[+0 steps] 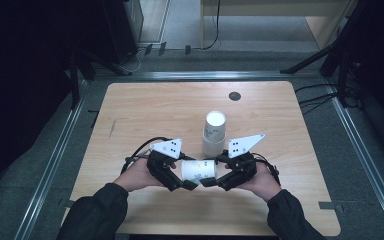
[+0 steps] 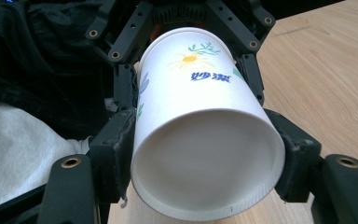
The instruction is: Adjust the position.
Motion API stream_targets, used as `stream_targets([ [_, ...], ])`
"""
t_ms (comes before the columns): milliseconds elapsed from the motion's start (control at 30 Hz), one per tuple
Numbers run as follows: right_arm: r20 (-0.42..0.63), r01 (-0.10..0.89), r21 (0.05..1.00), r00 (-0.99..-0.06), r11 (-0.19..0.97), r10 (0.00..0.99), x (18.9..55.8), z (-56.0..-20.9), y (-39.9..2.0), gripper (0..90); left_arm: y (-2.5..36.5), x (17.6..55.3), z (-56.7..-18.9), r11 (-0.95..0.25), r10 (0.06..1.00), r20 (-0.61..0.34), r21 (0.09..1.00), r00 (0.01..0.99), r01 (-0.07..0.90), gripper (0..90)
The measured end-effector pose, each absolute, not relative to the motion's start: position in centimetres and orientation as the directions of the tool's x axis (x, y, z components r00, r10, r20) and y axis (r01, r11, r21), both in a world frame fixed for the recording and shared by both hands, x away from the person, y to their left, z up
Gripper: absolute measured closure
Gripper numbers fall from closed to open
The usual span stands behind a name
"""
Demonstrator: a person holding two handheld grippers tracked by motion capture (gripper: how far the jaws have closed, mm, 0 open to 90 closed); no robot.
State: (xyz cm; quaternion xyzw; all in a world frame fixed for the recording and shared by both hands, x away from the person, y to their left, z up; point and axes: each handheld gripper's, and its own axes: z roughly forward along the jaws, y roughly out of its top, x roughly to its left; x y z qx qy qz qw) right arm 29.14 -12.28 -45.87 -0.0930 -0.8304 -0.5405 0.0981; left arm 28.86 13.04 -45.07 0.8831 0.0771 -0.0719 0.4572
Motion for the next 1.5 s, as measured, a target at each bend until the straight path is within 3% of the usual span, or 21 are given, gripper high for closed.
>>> stream_targets([
  [1133, 0.264, 0.283, 0.876, -0.959, 0.391, 0.103, 29.5, -45.7, -13.4, 24.4, 14.8, 29.7, -44.1, -0.546, 0.117, -0.211, 0.803, 0.971, 0.24, 27.9],
  [1500, 0.233, 0.28, 0.852, -0.959, 0.442, 0.16, 29.5, -46.0, -13.9, 23.7, 15.6, 30.1, -42.7, -0.615, 0.144, -0.202, 0.748, 0.969, 0.247, 27.8],
])
